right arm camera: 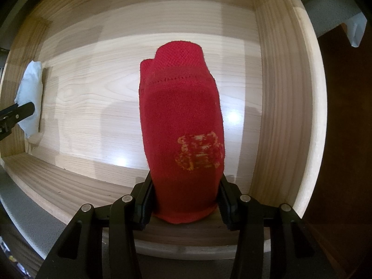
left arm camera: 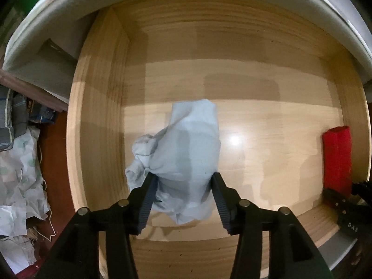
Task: Take underwear out of drawer
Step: 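Lift the light grey underwear and carry it toward the white box with the left gripper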
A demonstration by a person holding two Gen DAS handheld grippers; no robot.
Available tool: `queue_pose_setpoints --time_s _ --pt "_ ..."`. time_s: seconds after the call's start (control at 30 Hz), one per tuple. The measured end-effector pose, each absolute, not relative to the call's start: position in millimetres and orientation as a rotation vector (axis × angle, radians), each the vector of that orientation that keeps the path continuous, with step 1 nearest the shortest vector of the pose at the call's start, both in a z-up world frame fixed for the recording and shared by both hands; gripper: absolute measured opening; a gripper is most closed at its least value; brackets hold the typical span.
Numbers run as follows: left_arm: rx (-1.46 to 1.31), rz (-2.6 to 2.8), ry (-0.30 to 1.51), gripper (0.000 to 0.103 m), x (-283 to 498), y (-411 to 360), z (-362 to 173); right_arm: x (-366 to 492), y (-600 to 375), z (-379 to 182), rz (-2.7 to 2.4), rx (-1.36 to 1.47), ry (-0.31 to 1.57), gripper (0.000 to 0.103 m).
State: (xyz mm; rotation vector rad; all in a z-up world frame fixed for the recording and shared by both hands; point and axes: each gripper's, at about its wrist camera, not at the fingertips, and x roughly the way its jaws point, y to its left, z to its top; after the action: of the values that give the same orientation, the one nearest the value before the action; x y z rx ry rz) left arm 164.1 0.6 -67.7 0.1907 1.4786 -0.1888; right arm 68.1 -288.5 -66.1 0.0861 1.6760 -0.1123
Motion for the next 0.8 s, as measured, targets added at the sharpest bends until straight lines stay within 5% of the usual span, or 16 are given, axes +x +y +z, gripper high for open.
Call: queue_pose_setpoints --time_s 0.3,0.8 --pt "0.117 -0.187 1.462 0.028 155 15 -62 70 -288 -66 -0.111 0.087 1.675 0.044" --pt "0.122 -0.215 1.371 0.025 118 14 -7 70 -289 -70 -0.107 0.086 1.671 0.044"
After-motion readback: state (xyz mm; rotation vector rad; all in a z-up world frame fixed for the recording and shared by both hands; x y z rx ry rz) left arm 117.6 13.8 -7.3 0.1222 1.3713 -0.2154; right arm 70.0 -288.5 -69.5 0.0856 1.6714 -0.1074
